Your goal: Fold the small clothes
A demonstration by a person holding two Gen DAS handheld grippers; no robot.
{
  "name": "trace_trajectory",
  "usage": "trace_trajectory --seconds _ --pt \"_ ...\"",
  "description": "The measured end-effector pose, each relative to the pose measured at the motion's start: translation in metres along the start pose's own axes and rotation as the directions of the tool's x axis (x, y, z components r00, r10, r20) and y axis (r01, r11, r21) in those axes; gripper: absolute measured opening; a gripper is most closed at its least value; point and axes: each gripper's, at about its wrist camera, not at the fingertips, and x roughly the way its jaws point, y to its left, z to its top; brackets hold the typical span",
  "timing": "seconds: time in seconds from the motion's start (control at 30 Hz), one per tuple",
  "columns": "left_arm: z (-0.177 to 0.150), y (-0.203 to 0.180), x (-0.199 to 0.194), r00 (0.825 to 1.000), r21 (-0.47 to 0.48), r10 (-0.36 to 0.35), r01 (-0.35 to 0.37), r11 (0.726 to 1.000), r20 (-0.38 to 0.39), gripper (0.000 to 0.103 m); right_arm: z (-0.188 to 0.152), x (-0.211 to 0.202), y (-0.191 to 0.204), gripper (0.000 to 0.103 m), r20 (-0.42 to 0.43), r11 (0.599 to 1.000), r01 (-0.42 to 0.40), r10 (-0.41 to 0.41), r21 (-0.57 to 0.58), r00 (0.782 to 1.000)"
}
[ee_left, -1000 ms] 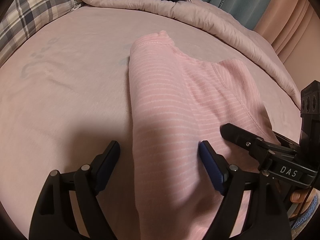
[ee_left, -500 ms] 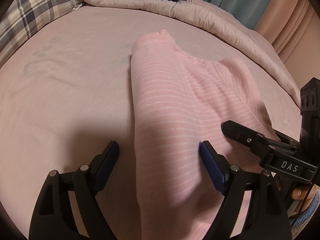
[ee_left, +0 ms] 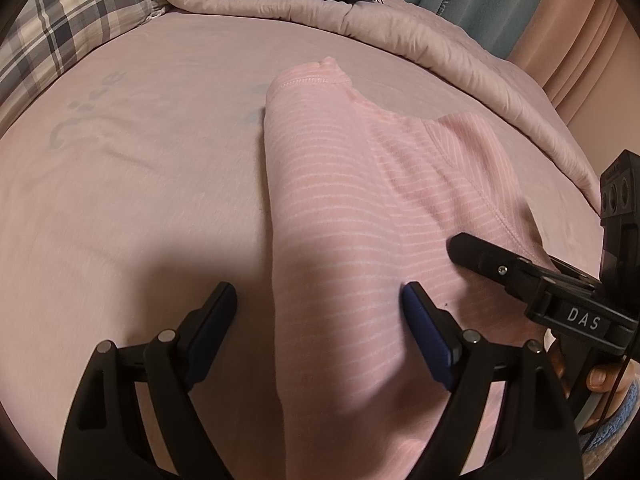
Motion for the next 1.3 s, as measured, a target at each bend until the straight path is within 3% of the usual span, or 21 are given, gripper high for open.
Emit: trace_trajectory --seconds 1.3 --pt "-0.013 0.002 -0.008 1.000 0.000 0.010 -0.010 1.000 -0.004 0.089 -0.006 -0.008 -0.008 0.069 0.012 0.997 -0.009 0.008 0.073 1.000"
